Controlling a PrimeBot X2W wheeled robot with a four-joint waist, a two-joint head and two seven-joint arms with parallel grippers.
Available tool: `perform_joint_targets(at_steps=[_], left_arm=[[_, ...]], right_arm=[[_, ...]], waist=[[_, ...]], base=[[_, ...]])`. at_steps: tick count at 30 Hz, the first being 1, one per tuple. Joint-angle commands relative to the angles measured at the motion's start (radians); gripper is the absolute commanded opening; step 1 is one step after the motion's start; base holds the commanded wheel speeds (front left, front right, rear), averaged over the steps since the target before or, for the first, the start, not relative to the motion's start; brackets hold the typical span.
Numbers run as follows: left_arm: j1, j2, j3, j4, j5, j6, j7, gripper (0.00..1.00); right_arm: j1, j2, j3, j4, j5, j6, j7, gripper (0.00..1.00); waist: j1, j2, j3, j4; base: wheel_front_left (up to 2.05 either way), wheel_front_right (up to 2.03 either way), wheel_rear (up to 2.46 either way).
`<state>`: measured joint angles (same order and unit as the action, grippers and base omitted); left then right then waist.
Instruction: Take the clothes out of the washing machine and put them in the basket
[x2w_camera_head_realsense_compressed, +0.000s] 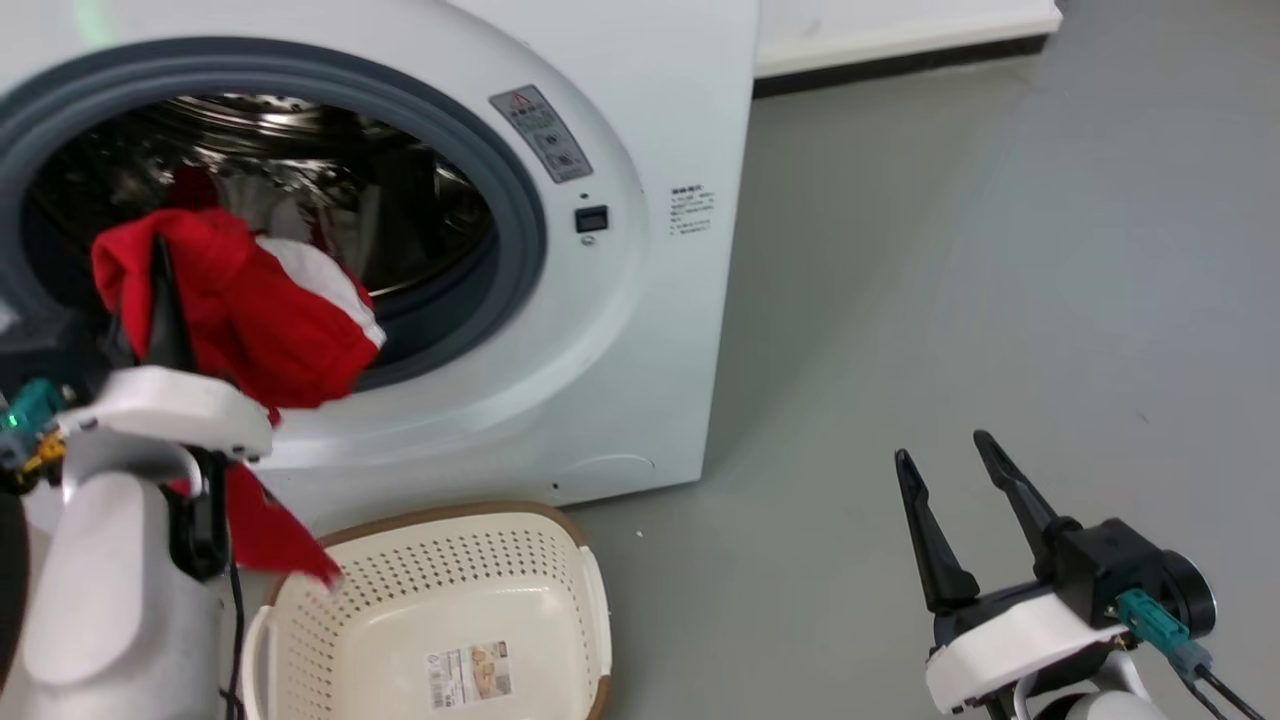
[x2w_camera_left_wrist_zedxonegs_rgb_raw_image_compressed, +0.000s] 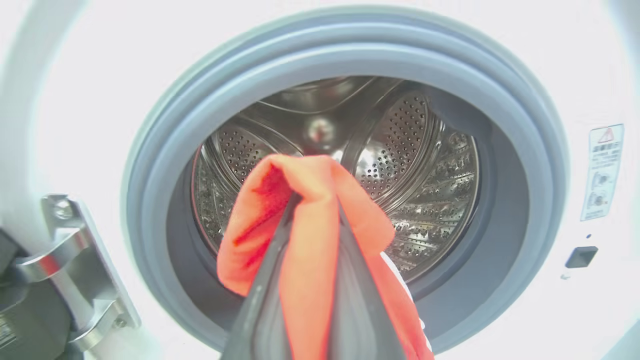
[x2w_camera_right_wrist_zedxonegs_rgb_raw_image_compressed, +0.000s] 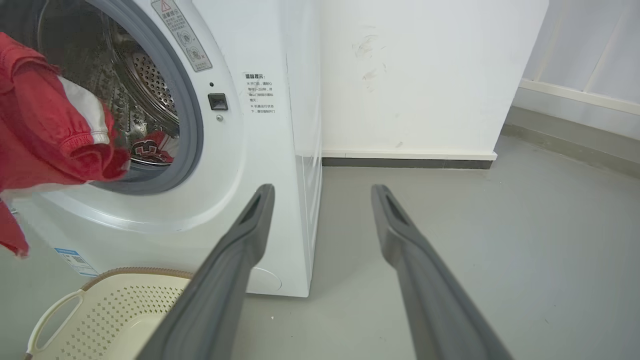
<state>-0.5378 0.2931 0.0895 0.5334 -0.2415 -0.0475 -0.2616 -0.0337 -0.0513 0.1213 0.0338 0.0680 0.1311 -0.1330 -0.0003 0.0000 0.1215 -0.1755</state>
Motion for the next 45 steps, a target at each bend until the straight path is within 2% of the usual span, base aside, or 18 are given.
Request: perform_joint_targets(at_steps=[1,12,17,22,30,36,45], left_arm=[[0.047,-0.012,0.002,-0.045,0.006,0.004,-0.005,0.00],[0.363,-0.099,-0.051,-0.404,0.021,0.057,0.052,0.00],[0.472,-0.141,-0.072,-0.437,0.003,0.073,0.085,0.00],[0.496,-0.171,-0.086,-0.350,-0.015,0.076,0.067,0.00],[0.365,-0.193,-0.093,-0.147,-0.015,0.059,0.002,0.00],[0.268,-0.186,-0.083,-0.008,-0.005,0.042,-0.005,0.00],[0.117,-0.149,-0.032,0.205,0.025,0.046,-0.005,0.00]], right_arm=[[0.021,0.002,-0.003,-0.013,-0.010,-0.001,0.007,1.00],[0.072,0.002,-0.022,-0.076,-0.026,-0.001,0.052,1.00],[0.049,0.002,-0.014,-0.098,-0.032,-0.001,0.060,1.00],[0.008,0.002,-0.001,-0.117,-0.030,-0.001,0.057,1.00],[-0.079,0.002,0.005,-0.119,-0.024,-0.001,0.037,1.00],[-0.138,0.002,0.022,-0.107,-0.017,-0.001,0.016,1.00],[-0.226,0.002,0.050,-0.083,0.019,-0.001,-0.030,1.00]], waist=[[0.0003,0.0000,-0.033,0.031],[0.0003,0.0000,-0.049,0.107],[0.0003,0.0000,-0.004,0.124],[0.0003,0.0000,0.087,0.118],[0.0003,0.0000,0.274,0.096],[0.0003,0.0000,0.380,0.063],[0.0003,0.0000,0.554,-0.026]], base=[[0.00,0.00,0.00],[0.00,0.00,0.00],[0.00,0.00,0.00],[0.00,0.00,0.00],[0.00,0.00,0.00],[0.00,0.00,0.00],[0.00,0.00,0.00]])
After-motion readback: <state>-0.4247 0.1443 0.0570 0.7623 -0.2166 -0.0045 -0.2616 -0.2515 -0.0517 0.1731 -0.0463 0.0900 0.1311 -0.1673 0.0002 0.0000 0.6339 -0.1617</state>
